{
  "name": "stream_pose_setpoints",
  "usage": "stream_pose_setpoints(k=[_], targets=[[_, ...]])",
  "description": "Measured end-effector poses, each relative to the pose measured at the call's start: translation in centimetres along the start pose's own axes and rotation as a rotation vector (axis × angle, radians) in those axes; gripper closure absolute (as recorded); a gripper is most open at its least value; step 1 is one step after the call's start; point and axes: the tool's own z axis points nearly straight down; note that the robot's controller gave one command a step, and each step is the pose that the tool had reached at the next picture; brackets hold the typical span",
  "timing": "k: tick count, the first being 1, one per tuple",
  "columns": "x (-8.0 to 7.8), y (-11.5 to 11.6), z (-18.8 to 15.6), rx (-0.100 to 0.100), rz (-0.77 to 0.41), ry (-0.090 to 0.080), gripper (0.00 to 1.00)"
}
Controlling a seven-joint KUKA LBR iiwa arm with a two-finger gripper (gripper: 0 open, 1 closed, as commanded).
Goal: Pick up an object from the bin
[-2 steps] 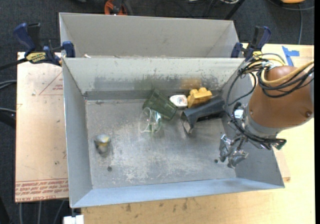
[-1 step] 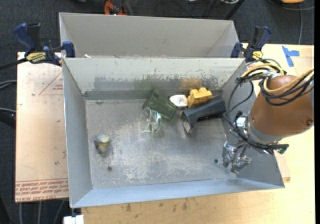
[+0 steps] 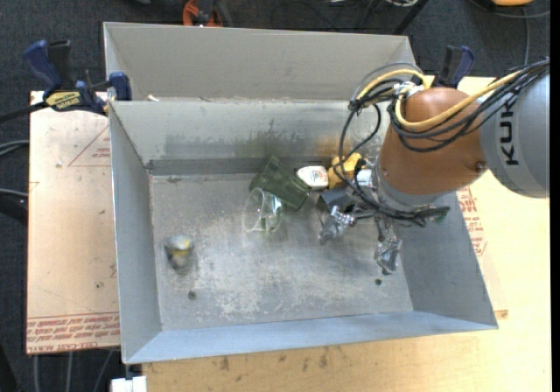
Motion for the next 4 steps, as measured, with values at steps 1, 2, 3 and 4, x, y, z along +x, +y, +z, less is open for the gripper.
stream_pose_setpoints(k=[1, 2, 3, 4], targets=[[0.6, 0.0, 0.1, -0.004, 0.009, 0.007, 0.0], [0.4, -0.5, -0.5, -0.005, 0.073, 0.008, 0.0], [-0.3, 0.8, -0.8, -0.004, 0.074, 0.008, 0.0], [-0.4, 1.1, -0.9, -0.007, 0.016, 0.009, 0.0]])
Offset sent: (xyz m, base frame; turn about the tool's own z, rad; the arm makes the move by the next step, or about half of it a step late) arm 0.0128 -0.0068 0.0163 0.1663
